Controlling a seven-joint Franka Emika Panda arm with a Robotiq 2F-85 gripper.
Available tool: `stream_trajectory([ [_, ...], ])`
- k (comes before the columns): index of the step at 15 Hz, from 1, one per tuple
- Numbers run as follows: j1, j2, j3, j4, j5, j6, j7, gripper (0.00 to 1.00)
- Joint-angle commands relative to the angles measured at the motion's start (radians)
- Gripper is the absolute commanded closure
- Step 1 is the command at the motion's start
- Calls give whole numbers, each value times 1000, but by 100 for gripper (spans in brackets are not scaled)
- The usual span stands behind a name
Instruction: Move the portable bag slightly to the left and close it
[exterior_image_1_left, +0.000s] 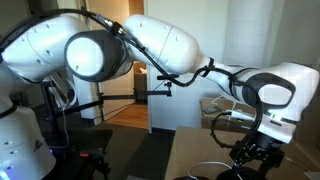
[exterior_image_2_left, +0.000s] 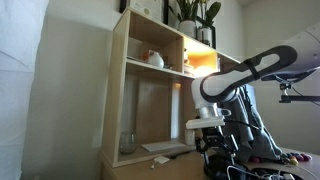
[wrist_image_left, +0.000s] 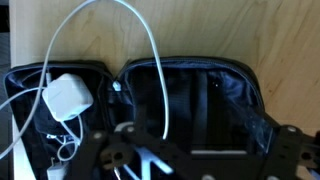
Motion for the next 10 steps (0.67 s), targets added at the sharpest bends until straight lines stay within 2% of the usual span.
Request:
stream_trajectory([
  [1, -16, 87, 3, 150, 9, -88, 27, 0],
  [3, -22, 116, 6, 190, 10, -95, 24, 0],
  [10, -33, 148, 17, 240, 32, 8, 39, 0],
])
